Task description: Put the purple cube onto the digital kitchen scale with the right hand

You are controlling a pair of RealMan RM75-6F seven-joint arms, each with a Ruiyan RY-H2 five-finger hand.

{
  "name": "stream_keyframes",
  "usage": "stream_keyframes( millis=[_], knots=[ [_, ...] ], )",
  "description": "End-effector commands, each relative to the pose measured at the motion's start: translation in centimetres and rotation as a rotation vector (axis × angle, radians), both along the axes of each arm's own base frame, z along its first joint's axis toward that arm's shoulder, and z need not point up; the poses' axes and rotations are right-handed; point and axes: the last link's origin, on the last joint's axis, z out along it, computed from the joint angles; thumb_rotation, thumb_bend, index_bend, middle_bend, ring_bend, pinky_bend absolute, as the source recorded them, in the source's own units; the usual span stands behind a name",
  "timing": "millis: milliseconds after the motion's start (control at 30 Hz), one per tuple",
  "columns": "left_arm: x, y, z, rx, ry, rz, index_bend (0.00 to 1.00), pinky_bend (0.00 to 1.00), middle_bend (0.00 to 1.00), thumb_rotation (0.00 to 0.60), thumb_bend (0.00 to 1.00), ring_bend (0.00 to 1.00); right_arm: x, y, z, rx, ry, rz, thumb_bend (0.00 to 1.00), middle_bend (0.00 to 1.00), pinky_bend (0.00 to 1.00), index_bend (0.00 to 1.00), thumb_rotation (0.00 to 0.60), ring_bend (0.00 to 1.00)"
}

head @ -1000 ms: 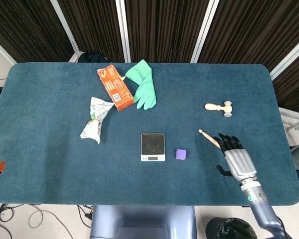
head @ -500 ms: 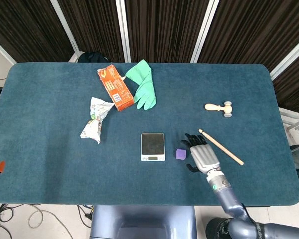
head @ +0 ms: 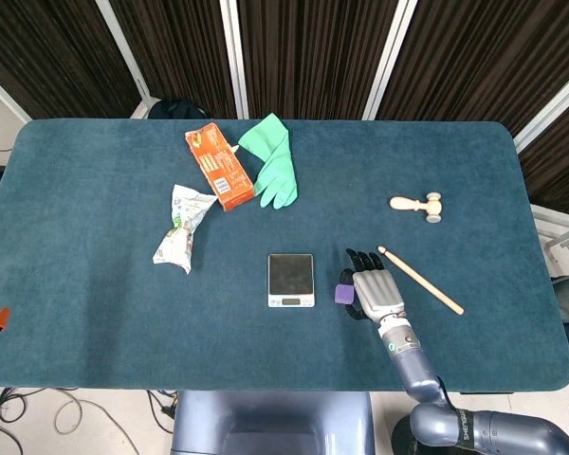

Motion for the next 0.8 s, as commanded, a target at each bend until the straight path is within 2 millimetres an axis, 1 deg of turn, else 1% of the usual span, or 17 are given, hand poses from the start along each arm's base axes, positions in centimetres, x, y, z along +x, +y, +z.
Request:
stream_keyframes(
  millis=[33, 300, 567, 733, 800],
  knots=[
    [0.0, 0.0, 0.0, 0.0, 0.0, 0.0, 0.02, 0.0, 0.0, 0.6, 0.25, 0.0, -0.1, 0.0, -0.1, 0.0, 0.003, -0.005, 0.37, 0.0, 0.0, 0.37, 0.6, 0.0],
    [0.0, 0.0, 0.0, 0.001, 0.001, 0.001, 0.02, 0.0, 0.0, 0.6, 0.25, 0.0, -0.4, -0.4, -0.6, 0.009, 0.008, -0.02, 0.37, 0.0, 0.0, 0.37, 0.6, 0.0],
    [0.0, 0.0, 0.0, 0.001, 0.002, 0.001, 0.02, 0.0, 0.0, 0.6, 0.25, 0.0, -0.3, -0.9, -1.2, -0.009, -0.002, -0.034, 0.37, 0.0, 0.0, 0.5, 0.6, 0.0],
    [0.0, 0.0, 0.0, -0.003, -0.003, 0.0, 0.02, 0.0, 0.0, 0.6, 0.25, 0.0, 0.2, -1.3, -1.2, -0.02, -0.018, -0.032, 0.37, 0.0, 0.0, 0.53, 0.6, 0.0],
    [0.0, 0.0, 0.0, -0.003, -0.004, -0.001, 0.02, 0.0, 0.0, 0.6, 0.25, 0.0, 1.0, -1.6, -0.7, -0.032, -0.032, -0.013, 0.37, 0.0, 0.0, 0.53, 0.6, 0.0]
  ],
)
